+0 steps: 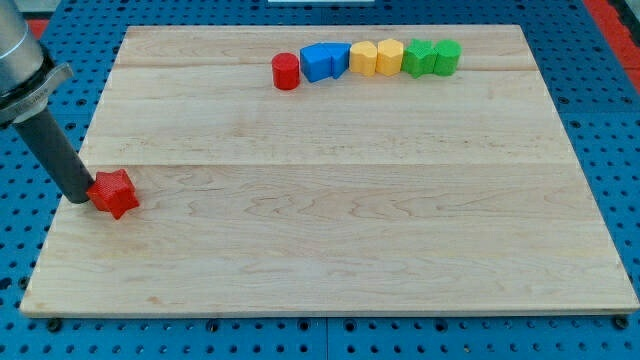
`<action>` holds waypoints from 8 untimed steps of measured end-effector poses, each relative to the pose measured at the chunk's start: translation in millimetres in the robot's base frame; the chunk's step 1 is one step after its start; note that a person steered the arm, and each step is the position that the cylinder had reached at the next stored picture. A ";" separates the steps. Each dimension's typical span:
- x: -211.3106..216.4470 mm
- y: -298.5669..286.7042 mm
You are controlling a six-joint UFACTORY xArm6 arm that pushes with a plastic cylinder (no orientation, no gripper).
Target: Place the red star at the bottom left corner of the board
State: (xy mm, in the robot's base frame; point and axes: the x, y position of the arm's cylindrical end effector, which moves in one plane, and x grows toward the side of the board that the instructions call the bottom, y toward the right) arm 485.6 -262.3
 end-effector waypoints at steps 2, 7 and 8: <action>-36.5 10.9; 15.7 44.2; 18.9 42.5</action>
State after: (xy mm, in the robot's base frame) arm 504.5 -219.8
